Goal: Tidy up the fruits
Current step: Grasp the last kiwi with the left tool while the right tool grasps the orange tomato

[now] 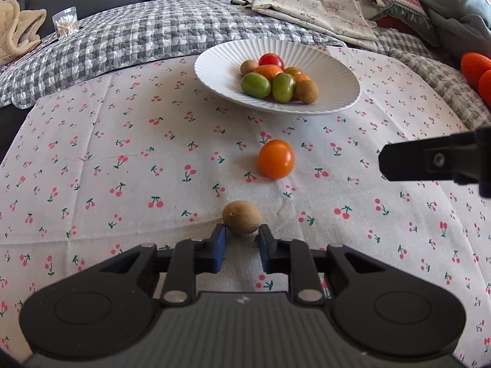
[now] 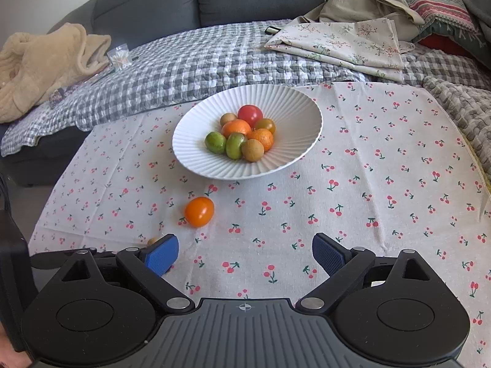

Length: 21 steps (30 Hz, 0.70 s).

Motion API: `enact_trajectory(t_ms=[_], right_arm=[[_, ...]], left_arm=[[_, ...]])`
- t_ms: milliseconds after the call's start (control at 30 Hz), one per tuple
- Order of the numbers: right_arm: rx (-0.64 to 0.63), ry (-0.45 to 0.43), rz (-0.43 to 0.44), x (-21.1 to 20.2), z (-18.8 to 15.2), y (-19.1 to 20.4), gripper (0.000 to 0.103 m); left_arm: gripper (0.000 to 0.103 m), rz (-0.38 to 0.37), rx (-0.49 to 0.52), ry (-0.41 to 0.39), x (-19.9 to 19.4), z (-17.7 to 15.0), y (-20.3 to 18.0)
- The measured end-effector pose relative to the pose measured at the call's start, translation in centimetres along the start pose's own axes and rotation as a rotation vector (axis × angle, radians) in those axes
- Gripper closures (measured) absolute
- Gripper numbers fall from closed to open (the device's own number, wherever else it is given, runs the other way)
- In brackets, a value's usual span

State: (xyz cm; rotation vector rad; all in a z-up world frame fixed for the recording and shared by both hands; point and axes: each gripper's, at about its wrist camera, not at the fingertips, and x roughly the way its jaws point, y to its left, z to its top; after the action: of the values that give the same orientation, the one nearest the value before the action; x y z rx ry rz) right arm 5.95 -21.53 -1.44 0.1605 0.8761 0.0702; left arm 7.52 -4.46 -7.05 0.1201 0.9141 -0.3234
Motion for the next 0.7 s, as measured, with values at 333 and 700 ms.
enact_trajectory(t_ms=[333,700], right_arm=[[-0.030,-0.017,0.004,2.3,-0.3,0.2,0.007],[-0.074,-0.049,0.066,5.1,0.6,2.4,0.007]], left_arm=[[0.102,-0.004,-0.141,-0.006,-1.9,0.8,3.5],[0.088,-0.017,-0.245,0.055,-0.7,0.2,6.1]])
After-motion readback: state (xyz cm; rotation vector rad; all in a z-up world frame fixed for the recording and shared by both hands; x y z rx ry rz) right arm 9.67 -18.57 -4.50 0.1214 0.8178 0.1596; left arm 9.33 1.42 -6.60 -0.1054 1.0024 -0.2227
